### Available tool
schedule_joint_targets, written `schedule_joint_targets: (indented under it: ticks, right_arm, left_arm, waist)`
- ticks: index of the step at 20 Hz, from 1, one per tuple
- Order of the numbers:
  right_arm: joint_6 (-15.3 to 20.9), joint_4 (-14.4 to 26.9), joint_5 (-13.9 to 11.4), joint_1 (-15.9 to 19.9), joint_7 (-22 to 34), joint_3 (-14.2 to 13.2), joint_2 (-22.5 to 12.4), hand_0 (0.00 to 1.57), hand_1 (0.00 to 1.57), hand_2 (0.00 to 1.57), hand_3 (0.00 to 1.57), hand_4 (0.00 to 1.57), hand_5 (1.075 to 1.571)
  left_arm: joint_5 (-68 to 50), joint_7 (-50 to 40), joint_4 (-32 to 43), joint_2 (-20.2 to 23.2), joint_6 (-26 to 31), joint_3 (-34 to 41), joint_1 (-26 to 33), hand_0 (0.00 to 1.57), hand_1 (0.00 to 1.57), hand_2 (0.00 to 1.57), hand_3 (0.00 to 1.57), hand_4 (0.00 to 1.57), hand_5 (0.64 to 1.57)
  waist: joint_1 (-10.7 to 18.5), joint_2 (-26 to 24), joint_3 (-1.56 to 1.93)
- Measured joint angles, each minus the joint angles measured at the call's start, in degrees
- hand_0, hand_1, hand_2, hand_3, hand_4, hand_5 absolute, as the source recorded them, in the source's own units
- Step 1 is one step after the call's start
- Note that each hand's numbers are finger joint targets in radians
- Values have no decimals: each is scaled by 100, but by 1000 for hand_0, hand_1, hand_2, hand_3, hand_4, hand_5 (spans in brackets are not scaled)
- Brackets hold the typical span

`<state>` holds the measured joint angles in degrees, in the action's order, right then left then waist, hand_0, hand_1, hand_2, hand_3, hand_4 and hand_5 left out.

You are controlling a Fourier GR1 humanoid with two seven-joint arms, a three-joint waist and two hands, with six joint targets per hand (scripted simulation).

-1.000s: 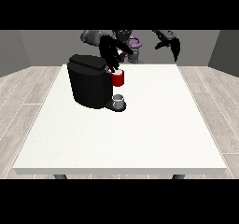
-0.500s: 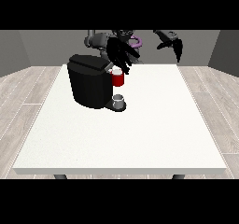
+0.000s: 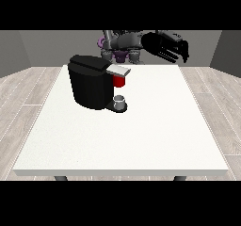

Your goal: Insert the coffee pod into the coffee machine and close the lid

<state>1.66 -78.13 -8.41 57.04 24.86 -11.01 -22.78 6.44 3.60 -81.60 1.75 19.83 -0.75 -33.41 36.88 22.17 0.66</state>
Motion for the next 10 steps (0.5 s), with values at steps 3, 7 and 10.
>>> schedule_joint_targets:
  ticks: [3,7,10]
  right_arm:
    - [2,41,14,99,-426,215,284,0,0,0,0,0,1571]
    - [41,-35,0,-75,-943,588,783,0,0,0,0,181,1571]
    - [95,-66,-16,-326,-1327,868,1183,0,0,0,0,259,1571]
  left_arm:
    - [14,-4,-35,-30,-56,-26,35,0,0,0,0,329,1571]
    - [16,52,-14,-33,-104,6,314,0,0,0,0,266,1571]
    - [-60,41,1,25,-126,143,522,0,0,0,0,266,1571]
  waist:
    - [-100,-27,-36]
    - [-409,-278,-56]
    - [-695,-498,-62]
